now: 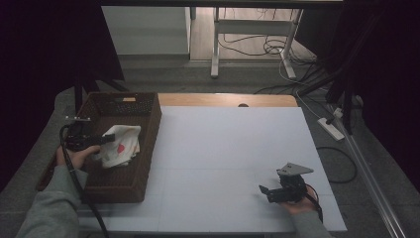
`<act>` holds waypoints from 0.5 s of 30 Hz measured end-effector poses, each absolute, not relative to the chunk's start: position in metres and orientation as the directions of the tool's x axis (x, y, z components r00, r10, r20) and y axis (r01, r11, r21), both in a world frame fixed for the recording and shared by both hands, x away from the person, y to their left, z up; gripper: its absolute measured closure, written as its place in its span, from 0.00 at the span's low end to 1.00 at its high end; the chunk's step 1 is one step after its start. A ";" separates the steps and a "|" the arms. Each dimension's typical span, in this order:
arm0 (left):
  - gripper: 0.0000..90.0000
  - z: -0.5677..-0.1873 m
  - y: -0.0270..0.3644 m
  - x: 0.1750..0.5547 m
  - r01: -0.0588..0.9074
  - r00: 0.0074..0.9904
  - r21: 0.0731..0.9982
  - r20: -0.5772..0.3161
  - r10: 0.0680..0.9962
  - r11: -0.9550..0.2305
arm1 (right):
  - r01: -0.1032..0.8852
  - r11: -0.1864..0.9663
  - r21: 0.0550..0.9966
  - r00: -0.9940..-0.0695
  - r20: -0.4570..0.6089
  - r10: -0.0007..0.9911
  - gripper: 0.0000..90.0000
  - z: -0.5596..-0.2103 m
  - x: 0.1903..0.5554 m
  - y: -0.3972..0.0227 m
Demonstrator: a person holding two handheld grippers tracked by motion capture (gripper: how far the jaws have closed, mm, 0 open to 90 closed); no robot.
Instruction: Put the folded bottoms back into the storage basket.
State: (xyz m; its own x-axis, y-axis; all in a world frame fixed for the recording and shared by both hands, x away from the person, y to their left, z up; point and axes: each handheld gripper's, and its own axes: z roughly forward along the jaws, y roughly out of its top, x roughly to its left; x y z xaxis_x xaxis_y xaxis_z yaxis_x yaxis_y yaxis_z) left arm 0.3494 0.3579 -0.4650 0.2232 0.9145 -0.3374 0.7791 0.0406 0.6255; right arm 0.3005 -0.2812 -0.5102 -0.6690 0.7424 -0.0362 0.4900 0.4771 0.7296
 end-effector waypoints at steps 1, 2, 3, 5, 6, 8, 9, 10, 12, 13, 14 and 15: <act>0.68 -0.465 0.358 0.350 0.778 0.220 0.627 -0.332 0.917 0.040 | 0.490 0.477 0.730 -0.669 -0.036 0.742 0.10 -0.510 0.300 -0.281; 0.67 -0.465 0.357 0.350 0.776 0.215 0.629 -0.325 0.921 0.041 | 0.490 0.477 0.730 -0.669 -0.036 0.742 0.10 -0.510 0.300 -0.281; 0.64 -0.464 0.357 0.350 0.774 0.213 0.632 -0.323 0.922 0.043 | 0.490 0.476 0.730 -0.668 -0.036 0.743 0.10 -0.510 0.300 -0.281; 0.59 -0.464 0.358 0.349 0.771 0.205 0.636 -0.316 0.926 0.047 | 0.490 0.476 0.730 -0.669 -0.036 0.743 0.10 -0.510 0.300 -0.281; 0.58 -0.464 0.358 0.349 0.768 0.198 0.638 -0.311 0.929 0.050 | 0.490 0.477 0.730 -0.669 -0.036 0.742 0.10 -0.510 0.300 -0.281; 0.54 -0.463 0.358 0.349 0.766 0.189 0.641 -0.304 0.934 0.054 | 0.491 0.479 0.728 -0.669 -0.038 0.743 0.10 -0.510 0.300 -0.281; 0.53 -0.463 0.358 0.349 0.765 0.186 0.642 -0.303 0.935 0.056 | 0.491 0.479 0.728 -0.669 -0.038 0.743 0.10 -0.510 0.300 -0.281; 0.51 -0.463 0.358 0.348 0.764 0.183 0.643 -0.300 0.936 0.056 | 0.491 0.479 0.728 -0.668 -0.038 0.743 0.10 -0.510 0.300 -0.281; 0.50 -0.462 0.358 0.348 0.761 0.184 0.646 -0.302 0.936 0.059 | 0.491 0.479 0.728 -0.668 -0.038 0.743 0.10 -0.510 0.300 -0.281; 0.50 -0.462 0.357 0.348 0.759 0.189 0.648 -0.304 0.934 0.058 | 0.491 0.479 0.727 -0.669 -0.038 0.743 0.11 -0.510 0.300 -0.281; 0.50 -0.461 0.357 0.347 0.758 0.193 0.650 -0.307 0.932 0.058 | 0.491 0.480 0.728 -0.669 -0.038 0.742 0.10 -0.510 0.300 -0.281; 0.49 -0.461 0.356 0.347 0.757 0.199 0.651 -0.312 0.929 0.057 | 0.491 0.479 0.728 -0.669 -0.038 0.742 0.10 -0.510 0.300 -0.281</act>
State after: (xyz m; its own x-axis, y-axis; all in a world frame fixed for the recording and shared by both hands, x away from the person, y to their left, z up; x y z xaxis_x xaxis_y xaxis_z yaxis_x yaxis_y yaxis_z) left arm 0.3470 0.3564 -0.4609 0.1992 0.9288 -0.3124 0.7571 0.0565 0.6508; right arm 0.3004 -0.2812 -0.5101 -0.6689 0.7424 -0.0381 0.4905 0.4794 0.7277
